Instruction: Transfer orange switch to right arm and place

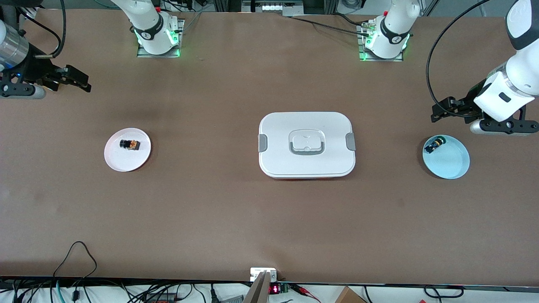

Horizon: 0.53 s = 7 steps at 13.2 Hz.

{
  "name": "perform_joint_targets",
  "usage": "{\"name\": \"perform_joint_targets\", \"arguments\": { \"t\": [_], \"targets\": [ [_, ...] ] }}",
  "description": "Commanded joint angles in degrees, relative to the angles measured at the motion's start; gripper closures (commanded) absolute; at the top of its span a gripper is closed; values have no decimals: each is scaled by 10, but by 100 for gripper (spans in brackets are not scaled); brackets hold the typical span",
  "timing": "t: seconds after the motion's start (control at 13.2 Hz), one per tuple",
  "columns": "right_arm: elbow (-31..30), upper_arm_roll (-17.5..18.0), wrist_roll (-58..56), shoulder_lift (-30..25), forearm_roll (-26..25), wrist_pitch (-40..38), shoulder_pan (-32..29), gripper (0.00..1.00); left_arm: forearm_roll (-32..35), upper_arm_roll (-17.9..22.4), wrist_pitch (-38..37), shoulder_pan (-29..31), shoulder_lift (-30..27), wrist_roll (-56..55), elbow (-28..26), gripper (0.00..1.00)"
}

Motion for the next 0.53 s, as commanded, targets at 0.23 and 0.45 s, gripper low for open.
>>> {"name": "perform_joint_targets", "arguments": {
  "t": [0.23, 0.45],
  "targets": [
    [100, 2, -3, 55, -7, -53, -1, 0, 8, -1, -11, -1, 6, -10, 13, 0],
    [100, 1, -2, 56, -2, -54, -4, 0, 9, -1, -11, -1, 6, -9, 13, 0]
  ]
}}
